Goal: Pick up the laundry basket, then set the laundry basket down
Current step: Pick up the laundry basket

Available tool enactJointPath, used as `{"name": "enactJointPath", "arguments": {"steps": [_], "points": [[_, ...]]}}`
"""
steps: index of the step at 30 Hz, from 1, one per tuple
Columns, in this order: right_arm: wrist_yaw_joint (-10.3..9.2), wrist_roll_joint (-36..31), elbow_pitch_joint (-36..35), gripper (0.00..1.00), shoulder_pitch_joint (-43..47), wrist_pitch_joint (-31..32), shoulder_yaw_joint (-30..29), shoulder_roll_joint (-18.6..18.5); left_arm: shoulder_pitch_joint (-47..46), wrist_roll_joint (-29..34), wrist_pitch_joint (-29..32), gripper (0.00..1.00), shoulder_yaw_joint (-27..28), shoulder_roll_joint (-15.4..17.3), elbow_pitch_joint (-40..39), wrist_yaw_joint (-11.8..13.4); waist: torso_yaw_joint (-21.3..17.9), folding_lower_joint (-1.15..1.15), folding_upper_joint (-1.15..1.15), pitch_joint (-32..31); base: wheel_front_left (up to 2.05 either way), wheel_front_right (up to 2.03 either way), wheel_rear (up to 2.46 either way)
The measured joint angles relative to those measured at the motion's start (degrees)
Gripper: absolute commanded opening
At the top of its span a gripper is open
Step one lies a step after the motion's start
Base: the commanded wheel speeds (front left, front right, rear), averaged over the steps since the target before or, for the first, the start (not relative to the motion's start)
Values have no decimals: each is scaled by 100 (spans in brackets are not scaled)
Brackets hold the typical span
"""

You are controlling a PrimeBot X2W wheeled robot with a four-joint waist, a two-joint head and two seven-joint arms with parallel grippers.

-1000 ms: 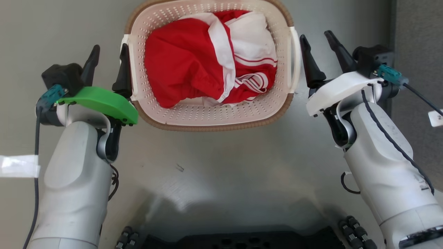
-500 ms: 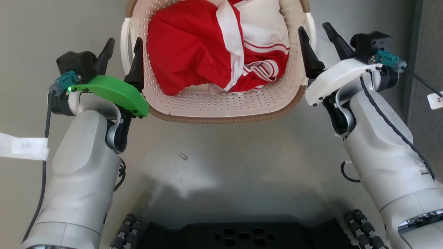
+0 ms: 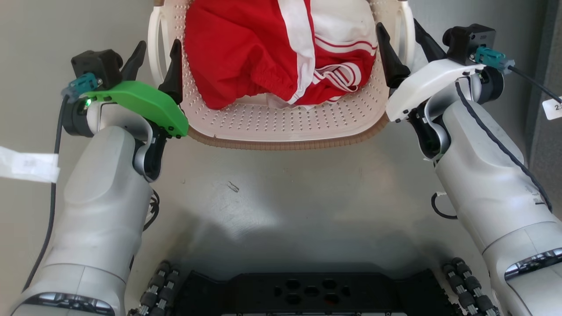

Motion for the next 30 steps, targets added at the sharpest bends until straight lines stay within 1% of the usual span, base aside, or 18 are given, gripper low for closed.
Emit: {"name": "enactJointPath", "arguments": {"steps": [8, 18, 19, 20, 21, 22, 23, 25, 30], "points": [[22, 243, 279, 100, -196, 23, 127, -5, -246, -132, 81, 100, -250, -15, 219, 0, 50, 0, 0, 179, 0, 0, 0], [59, 364, 580, 100, -347, 42, 287, -55, -373, -410, 96, 100, -467, -25, 409, 0, 126, 0, 0, 285, 0, 0, 0], [63, 385, 592, 93, -363, 42, 302, -58, -380, -433, 96, 100, -500, -25, 419, 0, 130, 0, 0, 290, 0, 0, 0], [67, 396, 609, 83, -383, 42, 320, -59, -391, -461, 97, 88, -526, -26, 430, 0, 133, 0, 0, 294, 0, 0, 0], [77, 401, 626, 42, -442, 41, 375, -54, -431, -491, 97, 53, -560, -26, 452, 0, 138, 0, 0, 299, 0, 0, 0], [86, 426, 626, 0, -464, 40, 399, -44, -457, -525, 97, 13, -573, -27, 457, 0, 138, 0, 0, 299, 0, 0, 0], [83, 456, 627, 0, -481, 38, 411, -35, -477, -552, 97, 0, -589, -27, 458, 0, 138, 0, 0, 298, 0, 0, 0], [35, 513, 664, 0, -547, 40, 439, -5, -497, -672, 94, 0, -624, -90, 466, 1, 139, 0, 0, 293, 0, 0, 0], [29, 592, 809, 0, -556, 35, 514, -8, -509, -815, 87, 0, -736, -89, 559, 5, 137, 0, 0, 227, 0, 0, 0]]}}
